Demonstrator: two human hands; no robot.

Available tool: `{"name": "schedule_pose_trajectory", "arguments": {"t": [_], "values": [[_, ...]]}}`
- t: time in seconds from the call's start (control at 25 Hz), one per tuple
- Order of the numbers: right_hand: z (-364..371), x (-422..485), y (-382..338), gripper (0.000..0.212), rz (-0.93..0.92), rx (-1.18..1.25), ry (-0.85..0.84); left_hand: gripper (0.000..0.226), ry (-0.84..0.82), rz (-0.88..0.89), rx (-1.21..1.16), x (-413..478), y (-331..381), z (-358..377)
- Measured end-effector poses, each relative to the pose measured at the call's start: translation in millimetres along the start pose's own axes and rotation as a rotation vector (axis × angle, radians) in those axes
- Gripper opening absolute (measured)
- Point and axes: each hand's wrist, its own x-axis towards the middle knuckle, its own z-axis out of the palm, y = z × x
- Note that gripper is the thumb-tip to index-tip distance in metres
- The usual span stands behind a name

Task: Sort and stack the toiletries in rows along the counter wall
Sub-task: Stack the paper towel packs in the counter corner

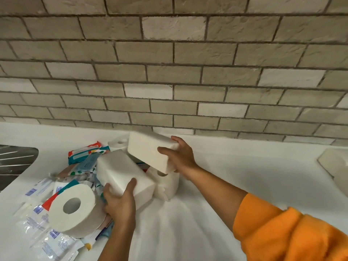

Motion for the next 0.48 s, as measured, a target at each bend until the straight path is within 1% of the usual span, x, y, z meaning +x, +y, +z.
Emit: {"name": "schedule_pose_trajectory", "arguments": {"t": [0.08, 0.12, 0.2, 0.24, 0.32, 0.4, 0.44, 0.48], "values": [[-28.6, -19.6, 10.5, 0.066, -0.020, 0.168, -0.018, 0.081, -0.068, 0.086, -0.129, -4.6, -5.8, -5.4], [-45.6, -31.3, 16.9, 0.058, -0.010, 0.247, -0.025, 0.072, -0.125, 0.111, -0.225, -8.8, -7.5, -7.5], [-81.5, -54.3, 35.0, 0.046, 0.037, 0.411, -0.016, 0.047, -0.229, 0.116, -0.364, -18.7, -6.6, -10.9], [-98.6, -64.9, 46.0, 0.041, 0.063, 0.496, 0.007, 0.039, -0.280, 0.093, -0.420, -22.3, -7.5, -11.3], [-126.4, -84.6, 68.9, 0.035, 0.132, 0.684, 0.041, 0.035, -0.421, 0.002, -0.511, -32.3, -12.5, -6.9], [-140.8, -100.7, 88.4, 0.042, 0.218, 0.849, 0.054, 0.035, -0.554, -0.086, -0.538, -45.3, -21.1, 3.1], [-147.4, -106.6, 99.0, 0.040, 0.240, 0.894, 0.070, 0.037, -0.602, -0.111, -0.519, -53.1, -25.0, 10.2], [-152.9, -111.5, 107.2, 0.034, 0.244, 0.920, 0.087, 0.047, -0.652, -0.118, -0.494, -61.6, -27.9, 18.0]]}}
